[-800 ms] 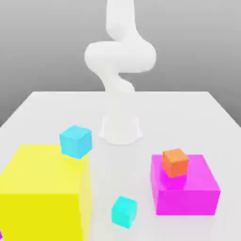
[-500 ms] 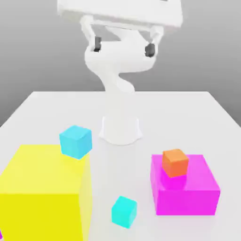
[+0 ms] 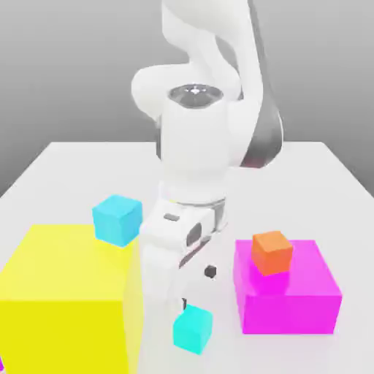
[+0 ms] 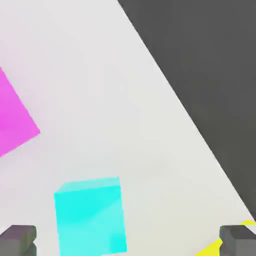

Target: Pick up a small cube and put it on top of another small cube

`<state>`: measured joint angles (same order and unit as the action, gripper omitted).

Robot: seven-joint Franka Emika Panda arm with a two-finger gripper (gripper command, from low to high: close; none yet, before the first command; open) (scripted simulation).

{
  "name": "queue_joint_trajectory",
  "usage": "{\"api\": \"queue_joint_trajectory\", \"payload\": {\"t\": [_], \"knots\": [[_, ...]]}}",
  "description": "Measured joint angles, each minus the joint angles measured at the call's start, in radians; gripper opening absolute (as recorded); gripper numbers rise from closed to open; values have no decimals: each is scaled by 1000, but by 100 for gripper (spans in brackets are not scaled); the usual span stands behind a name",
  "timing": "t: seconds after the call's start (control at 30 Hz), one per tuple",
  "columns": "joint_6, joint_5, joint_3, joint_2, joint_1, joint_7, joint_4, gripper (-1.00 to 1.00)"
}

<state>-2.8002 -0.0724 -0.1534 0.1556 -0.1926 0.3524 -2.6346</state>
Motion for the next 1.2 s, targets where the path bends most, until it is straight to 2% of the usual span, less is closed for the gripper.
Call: {"api": "queue_joint_trajectory", "payload": {"t": [0.13, 0.17, 0.4, 0.57, 0.77, 0.97, 1.2], "knots": [[-112, -53, 54, 145, 42, 57, 20, 0], [-141, -63, 69, 180, 54, 65, 27, -100], [-146, -65, 73, 189, 59, 67, 28, -100], [-22, -3, 26, 34, 26, 20, -2, -100], [216, 111, -2, -172, 67, -87, 67, -100], [476, 186, -9, -373, 126, -197, 149, -100], [762, 182, -37, -572, 215, -299, 208, -100]]}}
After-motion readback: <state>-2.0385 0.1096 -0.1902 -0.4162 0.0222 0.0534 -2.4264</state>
